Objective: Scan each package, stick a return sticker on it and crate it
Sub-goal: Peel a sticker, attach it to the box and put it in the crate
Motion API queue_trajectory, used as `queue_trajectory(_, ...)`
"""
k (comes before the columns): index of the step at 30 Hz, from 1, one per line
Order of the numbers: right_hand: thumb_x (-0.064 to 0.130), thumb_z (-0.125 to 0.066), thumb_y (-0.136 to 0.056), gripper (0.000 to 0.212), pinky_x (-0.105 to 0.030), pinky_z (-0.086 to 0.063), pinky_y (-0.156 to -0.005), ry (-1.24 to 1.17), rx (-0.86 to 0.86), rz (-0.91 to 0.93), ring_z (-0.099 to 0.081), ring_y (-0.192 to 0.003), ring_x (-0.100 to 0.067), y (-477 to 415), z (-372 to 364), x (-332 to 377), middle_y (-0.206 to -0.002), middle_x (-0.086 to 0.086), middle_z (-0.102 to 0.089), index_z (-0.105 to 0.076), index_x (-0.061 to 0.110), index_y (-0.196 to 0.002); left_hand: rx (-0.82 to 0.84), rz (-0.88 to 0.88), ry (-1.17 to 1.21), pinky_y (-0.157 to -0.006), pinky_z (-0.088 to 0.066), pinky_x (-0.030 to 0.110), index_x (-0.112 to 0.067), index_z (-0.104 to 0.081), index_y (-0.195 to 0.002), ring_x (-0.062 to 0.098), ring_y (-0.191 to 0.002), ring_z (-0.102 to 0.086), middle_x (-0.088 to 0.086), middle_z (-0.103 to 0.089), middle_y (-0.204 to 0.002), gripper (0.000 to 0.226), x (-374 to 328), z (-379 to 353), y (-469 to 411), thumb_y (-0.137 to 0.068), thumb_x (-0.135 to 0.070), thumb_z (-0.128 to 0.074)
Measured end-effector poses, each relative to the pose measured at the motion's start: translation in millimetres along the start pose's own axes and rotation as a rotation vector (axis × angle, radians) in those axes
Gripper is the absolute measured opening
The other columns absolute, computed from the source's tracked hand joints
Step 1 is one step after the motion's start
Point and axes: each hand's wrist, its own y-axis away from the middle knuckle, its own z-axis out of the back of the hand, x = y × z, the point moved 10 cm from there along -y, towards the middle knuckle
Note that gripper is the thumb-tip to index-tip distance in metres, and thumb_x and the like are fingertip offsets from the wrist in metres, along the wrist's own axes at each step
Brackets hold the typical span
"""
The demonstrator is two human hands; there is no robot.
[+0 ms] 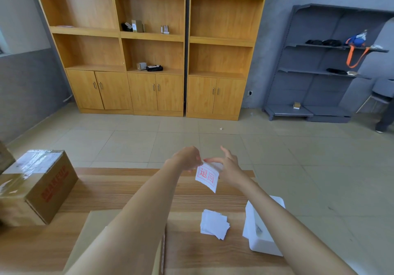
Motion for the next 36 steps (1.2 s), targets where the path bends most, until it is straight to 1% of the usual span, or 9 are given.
queue_trajectory(2,0.009,-0.058,-0.09,0.051,-0.041,-0.023,-0.11,0.02,0.027,0.004,0.003,-0.145,-0.024,-4,-7,-1,-0.16,-0.005,-0.002,-0.054,0.037,-0.132,0.003,-0.009,0.007,-0.073,-0.046,0.027,-0.002,-0.062,-0.105,0.021,-0.069,-0.062,0.014,-0.07,-0.105,0.021,-2,1,1,-0.094,-0.017,-0.052)
queue_trajectory(5,0.019,-0.062,-0.085,0.057,-0.043,-0.025,-0.11,0.078,0.065,0.03,0.002,-0.146,-0.024,-9,-17,-3,-0.156,-0.003,-0.025,-0.048,0.054,-0.129,0.009,-0.034,-0.003,-0.067,-0.044,0.026,-0.003,-0.062,-0.106,0.015,-0.06,-0.06,0.01,-0.068,-0.106,0.022,-5,0,1,-0.094,-0.02,-0.054)
queue_trajectory(8,0.017,-0.06,-0.088,0.047,-0.041,-0.023,-0.112,-0.019,0.084,0.024,-0.004,-0.146,-0.023,-5,-15,2,-0.155,-0.003,-0.026,-0.056,0.044,-0.126,0.021,-0.047,-0.02,-0.071,-0.046,0.027,-0.005,-0.063,-0.104,0.008,-0.055,-0.058,0.008,-0.067,-0.108,0.02,-5,-2,2,-0.093,-0.02,-0.056)
queue_trajectory(10,0.011,-0.059,-0.089,0.041,-0.043,-0.027,-0.111,-0.056,0.083,0.023,-0.018,-0.143,-0.027,-3,-11,4,-0.149,-0.006,-0.035,-0.062,0.033,-0.123,0.04,-0.049,-0.013,-0.078,-0.049,0.031,-0.006,-0.064,-0.102,0.009,-0.058,-0.06,0.008,-0.068,-0.107,0.018,-4,-6,1,-0.091,-0.02,-0.058)
queue_trajectory(14,0.011,-0.061,-0.085,0.028,-0.039,-0.047,-0.089,-0.142,0.054,0.029,-0.057,-0.109,-0.026,2,-7,6,-0.106,0.001,-0.066,-0.073,0.027,-0.105,0.062,-0.044,0.002,-0.085,-0.051,0.035,-0.008,-0.066,-0.101,0.016,-0.071,-0.065,0.006,-0.069,-0.106,0.017,-6,-9,4,-0.091,-0.021,-0.06)
queue_trajectory(18,-0.001,-0.048,-0.089,0.032,-0.027,-0.044,-0.075,-0.184,0.043,0.009,-0.061,-0.094,-0.015,7,-3,5,-0.102,0.0,-0.07,-0.071,0.015,-0.103,0.073,-0.057,0.009,-0.084,-0.051,0.034,-0.008,-0.066,-0.099,0.016,-0.072,-0.065,0.006,-0.069,-0.109,0.015,-11,-9,5,-0.091,-0.019,-0.059)
queue_trajectory(23,0.003,-0.049,-0.092,0.026,-0.012,-0.041,-0.06,-0.204,0.033,-0.028,-0.06,-0.087,-0.012,8,-1,3,-0.104,-0.007,-0.07,-0.07,0.01,-0.105,0.076,-0.067,0.021,-0.075,-0.049,0.029,-0.008,-0.064,-0.103,0.016,-0.072,-0.065,0.005,-0.067,-0.111,0.017,-14,-9,7,-0.092,-0.019,-0.058)
queue_trajectory(29,0.014,-0.05,-0.093,0.021,-0.026,-0.039,-0.061,-0.224,0.052,-0.062,-0.056,-0.079,-0.016,9,-5,2,-0.094,-0.009,-0.069,-0.07,0.007,-0.097,0.064,-0.065,0.024,-0.069,-0.045,0.027,-0.01,-0.062,-0.101,0.017,-0.069,-0.063,0.002,-0.063,-0.102,0.014,-13,-6,7,-0.092,-0.02,-0.057)
queue_trajectory(36,0.016,-0.047,-0.096,0.022,-0.024,-0.037,-0.057,-0.199,0.064,-0.077,-0.054,-0.071,-0.014,8,-8,2,-0.08,0.001,-0.061,-0.059,0.017,-0.078,0.049,-0.058,0.027,-0.067,-0.045,0.026,-0.007,-0.061,-0.105,0.015,-0.068,-0.063,0.006,-0.066,-0.113,0.02,-12,-2,7,-0.094,-0.024,-0.056)
